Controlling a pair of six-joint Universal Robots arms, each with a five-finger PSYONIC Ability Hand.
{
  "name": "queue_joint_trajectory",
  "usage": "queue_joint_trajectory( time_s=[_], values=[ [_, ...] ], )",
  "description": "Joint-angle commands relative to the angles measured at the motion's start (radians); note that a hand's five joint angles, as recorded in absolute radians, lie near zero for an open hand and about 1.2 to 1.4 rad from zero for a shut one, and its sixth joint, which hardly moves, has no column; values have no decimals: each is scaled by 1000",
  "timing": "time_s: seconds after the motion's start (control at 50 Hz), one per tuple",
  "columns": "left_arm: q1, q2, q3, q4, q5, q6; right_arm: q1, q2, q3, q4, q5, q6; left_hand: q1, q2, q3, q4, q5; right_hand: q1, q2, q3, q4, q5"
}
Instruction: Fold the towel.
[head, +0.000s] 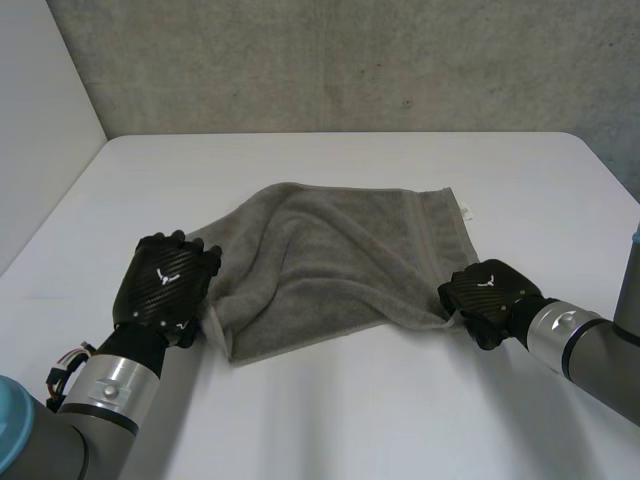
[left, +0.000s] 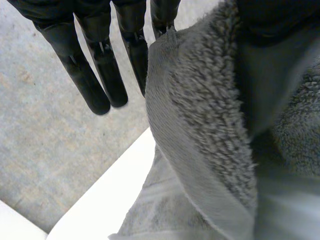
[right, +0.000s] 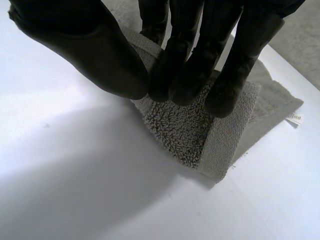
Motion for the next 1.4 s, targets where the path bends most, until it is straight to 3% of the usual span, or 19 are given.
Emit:
queue_joint_trajectory(
  time_s=[0.02,0.4,0.64,1.1,1.14,1.22,1.3,1.34,1.4],
  values=[
    [14,5,4,-57,-2,36,-5,-22,41,-85,-5,84,-205,-205,-210,-209,-381,57,58,59,53,43],
    [2,17,-67,-35,0,76,-29,-13,90,-196,-5,98,-234,-234,-239,-239,-411,57,58,59,53,43],
    [-18,45,-156,104,0,81,-29,-13,113,-216,-5,96,-216,-217,-221,-221,-393,57,58,59,53,43],
    [-72,126,-191,100,1,134,-34,-10,115,-223,-5,96,-172,-173,-177,-177,-349,57,58,59,53,43],
    [-72,125,-193,100,1,134,-34,-10,115,-223,-5,96,-143,-143,-148,-148,-320,57,58,59,53,43],
    [-76,118,-194,103,1,134,-35,-10,115,-223,-4,96,284,284,279,279,107,57,58,59,53,43],
    [-76,115,-193,104,4,134,-35,-8,113,-223,-1,96,391,391,386,387,215,57,58,59,53,43],
    [-76,105,-188,106,15,134,-35,-8,110,-223,2,96,619,619,614,614,442,57,58,59,53,43],
    [-69,103,-184,112,26,138,-38,-8,107,-221,4,96,620,620,615,615,443,57,58,59,53,43]
  ],
)
